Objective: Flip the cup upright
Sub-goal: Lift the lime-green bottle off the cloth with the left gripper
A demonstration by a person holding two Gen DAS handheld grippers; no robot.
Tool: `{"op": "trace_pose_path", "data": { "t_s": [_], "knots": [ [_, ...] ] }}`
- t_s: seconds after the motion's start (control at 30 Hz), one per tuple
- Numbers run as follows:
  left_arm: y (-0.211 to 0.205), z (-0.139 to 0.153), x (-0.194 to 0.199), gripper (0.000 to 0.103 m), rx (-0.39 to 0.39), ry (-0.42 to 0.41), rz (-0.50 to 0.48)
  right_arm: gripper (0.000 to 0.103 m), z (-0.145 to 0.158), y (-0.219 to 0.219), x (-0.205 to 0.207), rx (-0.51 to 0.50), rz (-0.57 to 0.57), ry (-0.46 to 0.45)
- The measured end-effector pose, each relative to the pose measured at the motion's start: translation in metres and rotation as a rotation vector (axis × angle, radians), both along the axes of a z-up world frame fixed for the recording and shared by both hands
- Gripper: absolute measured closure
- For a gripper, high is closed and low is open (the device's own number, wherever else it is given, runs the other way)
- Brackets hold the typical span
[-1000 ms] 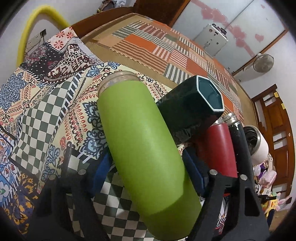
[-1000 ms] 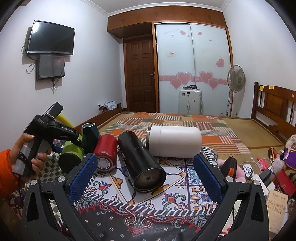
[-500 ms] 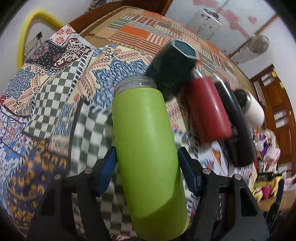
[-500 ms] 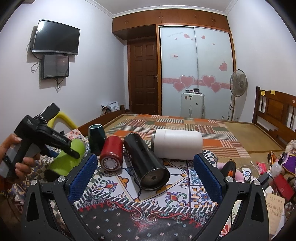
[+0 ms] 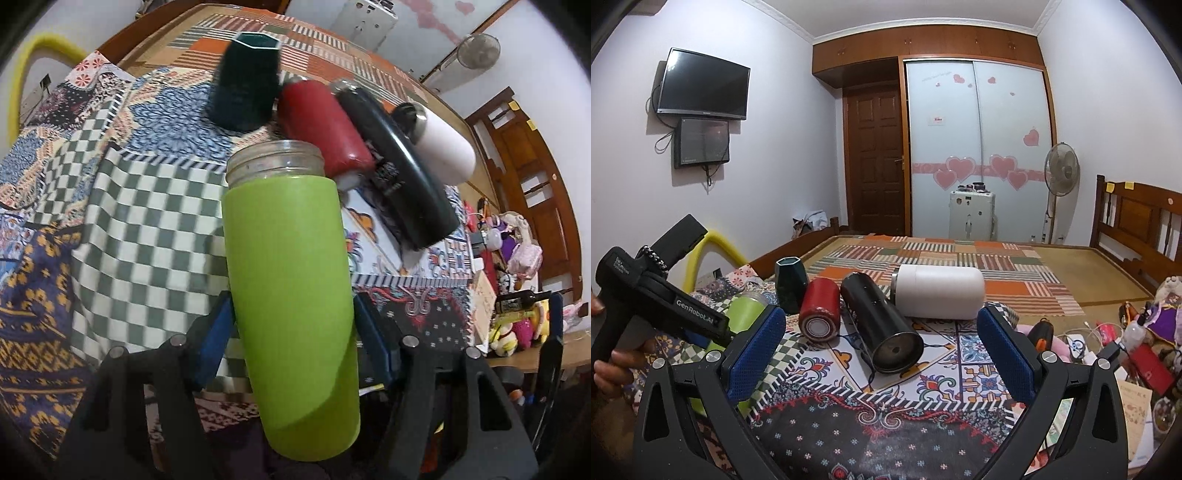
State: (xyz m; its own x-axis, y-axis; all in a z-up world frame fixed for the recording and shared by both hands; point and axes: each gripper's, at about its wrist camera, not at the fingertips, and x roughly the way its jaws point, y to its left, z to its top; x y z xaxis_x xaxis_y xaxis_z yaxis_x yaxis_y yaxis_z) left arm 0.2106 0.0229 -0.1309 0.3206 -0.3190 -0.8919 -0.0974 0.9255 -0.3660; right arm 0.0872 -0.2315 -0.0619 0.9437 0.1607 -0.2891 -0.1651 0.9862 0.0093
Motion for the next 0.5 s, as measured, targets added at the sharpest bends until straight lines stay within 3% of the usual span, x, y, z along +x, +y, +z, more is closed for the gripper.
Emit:
{"op": "trace_pose_path", "data": {
  "t_s": [0.23,0.5],
  "knots": [
    [-0.023,0.007,0.006,0.039,0.000,-0.015,-0.043,0.000,0.000,-0.001,-0.003,-0.013,-0.018,-0.002],
    [-0.014,-0.012,0.024,0.039,0.004,0.006,-0.017,0.000,-0.003,0.006,-0.003,-0.038,-0.015,0.005]
  ]
}}
